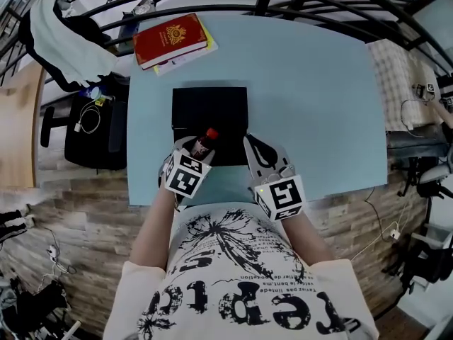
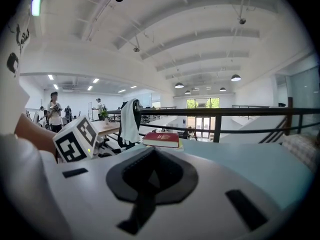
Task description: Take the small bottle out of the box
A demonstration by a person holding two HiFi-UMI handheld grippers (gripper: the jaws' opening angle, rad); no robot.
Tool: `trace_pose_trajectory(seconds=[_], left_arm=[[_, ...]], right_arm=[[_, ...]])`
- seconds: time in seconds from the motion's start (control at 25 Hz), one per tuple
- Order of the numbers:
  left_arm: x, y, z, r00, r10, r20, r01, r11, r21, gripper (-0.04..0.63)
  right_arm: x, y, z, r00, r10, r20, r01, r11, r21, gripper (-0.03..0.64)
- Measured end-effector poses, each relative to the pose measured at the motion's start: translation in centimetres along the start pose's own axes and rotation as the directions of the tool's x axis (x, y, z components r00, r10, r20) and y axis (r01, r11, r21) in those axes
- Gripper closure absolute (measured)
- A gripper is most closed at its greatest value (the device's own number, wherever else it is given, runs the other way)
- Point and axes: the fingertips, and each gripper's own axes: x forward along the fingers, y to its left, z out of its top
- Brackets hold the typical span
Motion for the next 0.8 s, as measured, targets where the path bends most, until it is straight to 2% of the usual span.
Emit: trace_pose_trajectory(seconds=[0.12, 0.28, 0.48, 0.64, 0.8], left_arm=[[-2.7, 0.5, 2.7, 0.990, 0.038, 0.138, -0.039, 0.999, 0.001, 0.364], [-7.1, 0.6, 6.3, 0.945, 0.085, 0.317, -0.086, 0.996, -0.009, 0.364], [-12.9, 0.2, 10.0, 0.844, 0.129, 0.521, -0.137, 0.990, -0.022, 0.364], [-17.0, -0.2, 11.8, 0.773, 0.161, 0.613, -0.192, 0.981, -0.016, 0.364], [-20.8, -0.4, 12.8, 0.679, 0.198, 0.707, -0.218, 0.974, -0.063, 0.364]], right_arm=[[-0.2, 0.4, 1.1, 1.000, -0.006, 0.029, 0.006, 1.000, -0.019, 0.606], [-0.9, 1.0, 3.0, 0.997, -0.001, 0.080, 0.005, 0.999, -0.043, 0.606], [-1.9, 1.8, 5.0, 0.990, 0.024, 0.137, -0.014, 0.997, -0.073, 0.606], [-2.4, 2.3, 6.2, 0.985, 0.032, 0.167, -0.019, 0.997, -0.079, 0.606], [-3.0, 2.5, 7.3, 0.979, 0.037, 0.200, -0.019, 0.996, -0.088, 0.606]])
